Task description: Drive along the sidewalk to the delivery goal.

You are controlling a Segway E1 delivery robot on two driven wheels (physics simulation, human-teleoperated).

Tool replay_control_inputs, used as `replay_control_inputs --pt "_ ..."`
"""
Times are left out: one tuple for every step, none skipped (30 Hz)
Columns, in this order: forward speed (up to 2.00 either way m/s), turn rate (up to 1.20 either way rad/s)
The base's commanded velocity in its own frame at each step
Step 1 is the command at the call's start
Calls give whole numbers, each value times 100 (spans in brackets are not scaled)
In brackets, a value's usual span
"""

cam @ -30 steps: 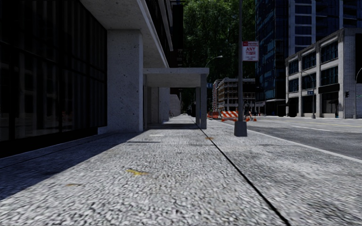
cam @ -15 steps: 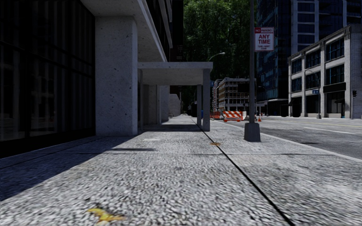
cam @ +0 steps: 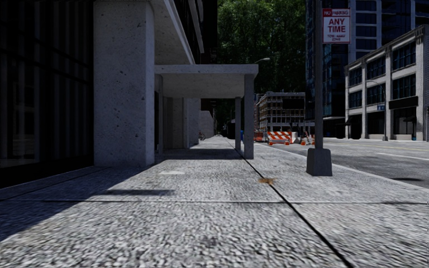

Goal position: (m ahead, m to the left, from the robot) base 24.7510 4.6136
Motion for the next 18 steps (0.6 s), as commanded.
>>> replay_control_inputs --pt "200 0" --pt "200 0" --pt "200 0" --pt "200 0" --pt "200 0" --pt "200 0" --pt "200 0" --pt "200 0" --pt "200 0" --pt "200 0" --pt "200 0" --pt "200 0" --pt "200 0" --pt "200 2" --pt "200 8" --pt "200 8" --pt "200 10" --pt "200 12"
